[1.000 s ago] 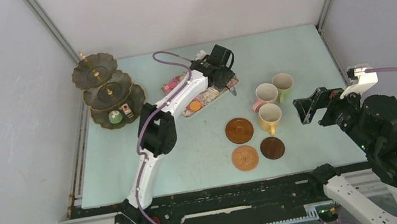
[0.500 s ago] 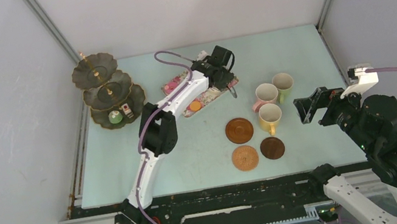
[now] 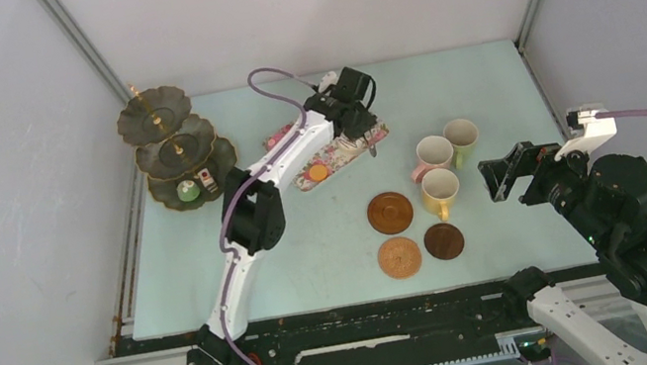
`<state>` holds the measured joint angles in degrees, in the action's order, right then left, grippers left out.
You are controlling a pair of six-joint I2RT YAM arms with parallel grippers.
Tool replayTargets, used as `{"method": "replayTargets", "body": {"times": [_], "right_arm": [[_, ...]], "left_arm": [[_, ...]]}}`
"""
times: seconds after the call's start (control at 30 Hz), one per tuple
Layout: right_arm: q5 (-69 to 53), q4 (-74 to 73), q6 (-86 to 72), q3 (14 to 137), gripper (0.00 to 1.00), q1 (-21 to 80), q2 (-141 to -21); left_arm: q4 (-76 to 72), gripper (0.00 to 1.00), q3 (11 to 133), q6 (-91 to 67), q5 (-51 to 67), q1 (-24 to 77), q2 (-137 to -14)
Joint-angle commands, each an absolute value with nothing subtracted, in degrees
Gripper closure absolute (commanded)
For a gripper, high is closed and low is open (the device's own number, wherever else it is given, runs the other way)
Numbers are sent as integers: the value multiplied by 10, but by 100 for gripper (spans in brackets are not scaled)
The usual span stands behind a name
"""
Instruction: Serve the afternoon tea
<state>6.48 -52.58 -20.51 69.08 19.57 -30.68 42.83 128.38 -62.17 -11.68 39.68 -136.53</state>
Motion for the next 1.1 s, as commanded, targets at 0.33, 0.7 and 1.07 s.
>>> {"method": "replayTargets", "body": {"times": [0.33,0.7,1.07], "right_arm": [[56,-508,-190,691,0,197,-319],[34,-499,-201,690,0,213,-332],[13,-500,-217,691,0,214,-341]], "left_arm": [[489,85,1156,-393,-138,393,-1095],[497,83,830,-383,-165,334,-820],[449,82,710,-420,-241,256,-748]]}}
